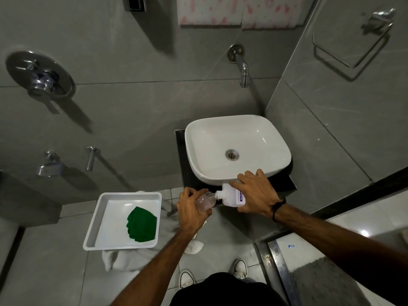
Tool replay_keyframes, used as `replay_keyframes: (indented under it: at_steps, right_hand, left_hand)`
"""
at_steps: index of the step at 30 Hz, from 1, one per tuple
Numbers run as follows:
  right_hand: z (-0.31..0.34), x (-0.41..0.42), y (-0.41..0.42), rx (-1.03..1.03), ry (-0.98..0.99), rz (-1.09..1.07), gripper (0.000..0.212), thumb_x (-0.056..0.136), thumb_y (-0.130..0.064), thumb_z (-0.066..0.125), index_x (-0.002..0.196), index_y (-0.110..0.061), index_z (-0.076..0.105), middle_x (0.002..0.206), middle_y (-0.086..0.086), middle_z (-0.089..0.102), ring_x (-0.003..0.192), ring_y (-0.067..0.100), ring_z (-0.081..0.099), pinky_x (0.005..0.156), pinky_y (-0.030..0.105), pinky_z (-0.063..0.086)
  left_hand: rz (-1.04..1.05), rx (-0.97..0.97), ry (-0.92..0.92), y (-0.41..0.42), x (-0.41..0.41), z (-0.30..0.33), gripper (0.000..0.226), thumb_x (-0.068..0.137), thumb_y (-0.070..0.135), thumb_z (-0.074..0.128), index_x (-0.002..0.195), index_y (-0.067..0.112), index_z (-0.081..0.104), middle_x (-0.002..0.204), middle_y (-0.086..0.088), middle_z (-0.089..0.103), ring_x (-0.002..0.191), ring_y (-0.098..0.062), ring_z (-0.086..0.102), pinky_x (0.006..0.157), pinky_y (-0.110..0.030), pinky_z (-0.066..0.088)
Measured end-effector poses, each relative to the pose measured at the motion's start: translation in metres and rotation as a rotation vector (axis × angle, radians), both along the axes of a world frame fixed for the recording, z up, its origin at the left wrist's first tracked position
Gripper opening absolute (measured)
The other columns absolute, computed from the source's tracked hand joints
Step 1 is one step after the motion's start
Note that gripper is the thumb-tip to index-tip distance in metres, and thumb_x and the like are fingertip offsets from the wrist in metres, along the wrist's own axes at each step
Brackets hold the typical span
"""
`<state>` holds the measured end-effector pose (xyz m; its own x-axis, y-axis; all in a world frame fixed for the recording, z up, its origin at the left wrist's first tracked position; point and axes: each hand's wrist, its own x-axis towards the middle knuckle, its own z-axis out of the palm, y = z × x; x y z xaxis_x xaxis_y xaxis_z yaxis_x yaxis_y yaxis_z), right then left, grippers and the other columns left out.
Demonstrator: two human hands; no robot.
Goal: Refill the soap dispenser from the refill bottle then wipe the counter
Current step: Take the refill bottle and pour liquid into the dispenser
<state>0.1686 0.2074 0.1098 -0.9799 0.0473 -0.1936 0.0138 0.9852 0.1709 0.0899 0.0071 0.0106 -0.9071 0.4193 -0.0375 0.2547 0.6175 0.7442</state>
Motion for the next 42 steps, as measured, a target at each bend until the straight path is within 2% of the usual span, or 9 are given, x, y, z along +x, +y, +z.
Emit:
replay_keyframes:
  at_steps: [9, 16, 24, 28, 31, 37, 40, 42]
  right_hand:
    - [0.0, 0.001, 0.004, 0.002, 0.008, -0.003, 0.065, 0.061, -0.066, 0.061, 0.109, -0.023, 0.067, 0.089, 0.002, 0.062, 0.08, 0.024, 0.057, 0.072, 0.038, 0.036]
    - [-0.004, -0.001, 0.008, 0.011, 0.001, -0.005, 0.067, 0.056, -0.063, 0.073, 0.11, -0.024, 0.066, 0.09, 0.001, 0.062, 0.079, 0.023, 0.057, 0.072, 0.038, 0.038]
    - [-0.01, -0.002, 0.014, 0.003, 0.036, 0.001, 0.067, 0.053, -0.063, 0.076, 0.106, -0.023, 0.067, 0.087, 0.001, 0.062, 0.076, 0.023, 0.057, 0.07, 0.038, 0.039]
    - [-0.016, -0.002, 0.017, -0.02, 0.067, -0.004, 0.065, 0.055, -0.062, 0.073, 0.107, -0.023, 0.067, 0.088, 0.001, 0.062, 0.076, 0.024, 0.058, 0.07, 0.039, 0.04]
    - [-0.024, 0.001, 0.019, -0.032, 0.092, -0.025, 0.065, 0.058, -0.064, 0.064, 0.109, -0.025, 0.067, 0.089, 0.0, 0.062, 0.078, 0.024, 0.058, 0.07, 0.038, 0.037]
    - [-0.05, 0.012, 0.015, -0.155, 0.19, -0.218, 0.059, 0.057, -0.058, 0.067, 0.109, -0.031, 0.069, 0.089, -0.006, 0.063, 0.086, 0.023, 0.063, 0.072, 0.034, 0.031]
    - [-0.064, 0.018, 0.011, -0.289, 0.224, -0.43, 0.056, 0.058, -0.061, 0.07, 0.108, -0.035, 0.066, 0.087, -0.008, 0.062, 0.085, 0.021, 0.063, 0.074, 0.034, 0.042]
    - [-0.074, 0.024, 0.012, -0.465, 0.256, -0.567, 0.062, 0.057, -0.062, 0.075, 0.113, -0.037, 0.063, 0.094, -0.009, 0.065, 0.09, 0.018, 0.063, 0.076, 0.034, 0.051]
  left_hand:
    - [-0.006, -0.013, -0.004, 0.004, -0.001, -0.004, 0.07, 0.057, 0.033, 0.089, 0.124, 0.035, 0.068, 0.109, 0.006, 0.051, 0.101, -0.015, 0.052, 0.091, -0.048, 0.053]
    - [-0.014, -0.024, -0.004, 0.008, -0.003, -0.005, 0.071, 0.056, 0.033, 0.09, 0.124, 0.036, 0.068, 0.109, 0.008, 0.05, 0.102, -0.014, 0.052, 0.089, -0.048, 0.054]
    - [-0.029, -0.031, 0.001, 0.012, -0.008, -0.005, 0.072, 0.055, 0.033, 0.09, 0.123, 0.036, 0.068, 0.109, 0.006, 0.052, 0.103, -0.017, 0.054, 0.09, -0.048, 0.053]
    - [-0.043, -0.016, -0.012, 0.015, -0.011, -0.007, 0.071, 0.054, 0.032, 0.089, 0.123, 0.036, 0.069, 0.107, 0.006, 0.052, 0.1, -0.018, 0.056, 0.089, -0.048, 0.053]
    - [-0.055, -0.007, -0.027, 0.017, -0.012, -0.01, 0.071, 0.055, 0.03, 0.09, 0.123, 0.033, 0.07, 0.108, 0.005, 0.053, 0.1, -0.019, 0.058, 0.091, -0.047, 0.054]
    - [-0.064, 0.012, -0.072, 0.019, -0.023, -0.018, 0.068, 0.058, 0.03, 0.093, 0.123, 0.03, 0.071, 0.109, 0.002, 0.063, 0.101, -0.022, 0.063, 0.09, -0.044, 0.053]
    - [-0.083, -0.047, -0.047, 0.019, -0.033, -0.022, 0.065, 0.061, 0.028, 0.091, 0.123, 0.028, 0.071, 0.11, -0.002, 0.068, 0.103, -0.026, 0.062, 0.09, -0.042, 0.052]
    - [-0.091, -0.051, -0.054, 0.021, -0.041, -0.025, 0.062, 0.062, 0.023, 0.091, 0.121, 0.025, 0.073, 0.111, -0.005, 0.07, 0.102, -0.027, 0.063, 0.091, -0.04, 0.052]
